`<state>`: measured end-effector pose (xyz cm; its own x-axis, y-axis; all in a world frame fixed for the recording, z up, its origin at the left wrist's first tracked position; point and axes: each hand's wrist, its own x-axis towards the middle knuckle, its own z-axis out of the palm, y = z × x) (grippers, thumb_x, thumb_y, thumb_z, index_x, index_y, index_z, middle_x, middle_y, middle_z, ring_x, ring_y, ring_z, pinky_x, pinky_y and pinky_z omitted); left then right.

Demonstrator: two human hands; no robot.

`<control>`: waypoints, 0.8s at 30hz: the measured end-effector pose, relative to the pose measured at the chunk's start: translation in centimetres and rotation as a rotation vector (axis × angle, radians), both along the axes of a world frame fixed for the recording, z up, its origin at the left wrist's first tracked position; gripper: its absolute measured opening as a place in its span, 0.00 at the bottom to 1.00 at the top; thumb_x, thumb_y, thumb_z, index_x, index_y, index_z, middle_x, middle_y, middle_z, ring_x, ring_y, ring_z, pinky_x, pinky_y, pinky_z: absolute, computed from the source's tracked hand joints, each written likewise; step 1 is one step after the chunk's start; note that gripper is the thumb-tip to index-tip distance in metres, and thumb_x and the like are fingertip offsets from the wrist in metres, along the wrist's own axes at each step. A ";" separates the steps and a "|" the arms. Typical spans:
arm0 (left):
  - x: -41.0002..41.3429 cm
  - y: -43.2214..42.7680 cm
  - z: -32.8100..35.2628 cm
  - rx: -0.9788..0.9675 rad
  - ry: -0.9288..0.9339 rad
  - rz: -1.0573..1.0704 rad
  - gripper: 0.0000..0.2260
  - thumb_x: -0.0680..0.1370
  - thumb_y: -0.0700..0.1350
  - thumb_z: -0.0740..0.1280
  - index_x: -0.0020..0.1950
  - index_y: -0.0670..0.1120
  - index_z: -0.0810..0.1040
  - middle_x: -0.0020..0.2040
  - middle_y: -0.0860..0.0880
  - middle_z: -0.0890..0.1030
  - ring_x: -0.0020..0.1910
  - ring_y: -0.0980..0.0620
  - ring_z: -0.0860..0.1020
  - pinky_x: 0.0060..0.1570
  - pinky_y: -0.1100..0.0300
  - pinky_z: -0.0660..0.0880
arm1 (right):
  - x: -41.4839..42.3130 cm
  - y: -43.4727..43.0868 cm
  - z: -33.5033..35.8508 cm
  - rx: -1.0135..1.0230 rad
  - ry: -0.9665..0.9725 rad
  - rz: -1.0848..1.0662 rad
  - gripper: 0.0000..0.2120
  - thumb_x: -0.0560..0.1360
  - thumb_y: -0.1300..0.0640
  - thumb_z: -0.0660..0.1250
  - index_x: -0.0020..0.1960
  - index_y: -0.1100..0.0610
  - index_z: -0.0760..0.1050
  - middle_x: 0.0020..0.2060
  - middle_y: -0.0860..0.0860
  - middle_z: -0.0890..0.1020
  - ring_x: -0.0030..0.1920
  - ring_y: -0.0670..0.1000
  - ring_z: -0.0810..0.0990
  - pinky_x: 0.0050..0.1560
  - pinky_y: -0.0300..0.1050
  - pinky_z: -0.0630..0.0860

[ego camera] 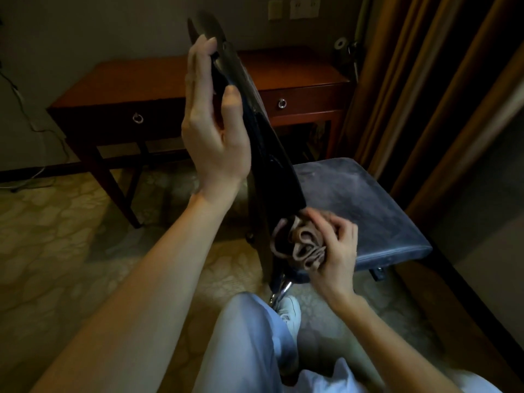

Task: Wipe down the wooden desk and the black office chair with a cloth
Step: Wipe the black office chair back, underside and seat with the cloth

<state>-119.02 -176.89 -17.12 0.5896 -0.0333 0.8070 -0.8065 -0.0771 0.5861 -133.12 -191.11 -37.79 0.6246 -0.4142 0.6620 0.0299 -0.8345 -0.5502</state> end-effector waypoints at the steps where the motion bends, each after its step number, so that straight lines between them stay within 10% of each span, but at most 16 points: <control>1: -0.2 0.0 0.0 0.000 -0.008 0.010 0.20 0.84 0.39 0.58 0.75 0.31 0.68 0.75 0.32 0.70 0.77 0.35 0.67 0.75 0.40 0.66 | 0.5 0.1 0.4 0.034 -0.034 0.004 0.39 0.70 0.44 0.72 0.78 0.36 0.61 0.64 0.50 0.68 0.63 0.52 0.67 0.60 0.52 0.70; 6: -1.2 0.0 -0.3 0.012 -0.062 0.057 0.20 0.84 0.39 0.59 0.75 0.31 0.68 0.75 0.33 0.70 0.78 0.36 0.66 0.77 0.42 0.64 | -0.1 0.8 -4.7 -0.037 0.226 0.028 0.41 0.64 0.49 0.78 0.74 0.45 0.65 0.61 0.54 0.69 0.59 0.57 0.70 0.53 0.56 0.75; 12: -1.9 -0.4 -0.1 0.023 -0.079 0.067 0.20 0.84 0.38 0.59 0.74 0.31 0.68 0.75 0.33 0.70 0.77 0.37 0.67 0.74 0.41 0.67 | -4.8 -2.5 -12.7 -0.261 1.115 0.129 0.35 0.72 0.37 0.67 0.77 0.39 0.61 0.68 0.50 0.66 0.69 0.55 0.65 0.69 0.51 0.65; 24: -7.3 -3.1 -0.5 0.036 -0.229 0.083 0.23 0.82 0.42 0.58 0.73 0.30 0.70 0.74 0.32 0.70 0.77 0.33 0.67 0.76 0.38 0.63 | -5.6 1.6 -10.4 0.562 0.528 -0.187 0.29 0.67 0.65 0.71 0.66 0.58 0.69 0.57 0.56 0.72 0.57 0.57 0.73 0.58 0.50 0.72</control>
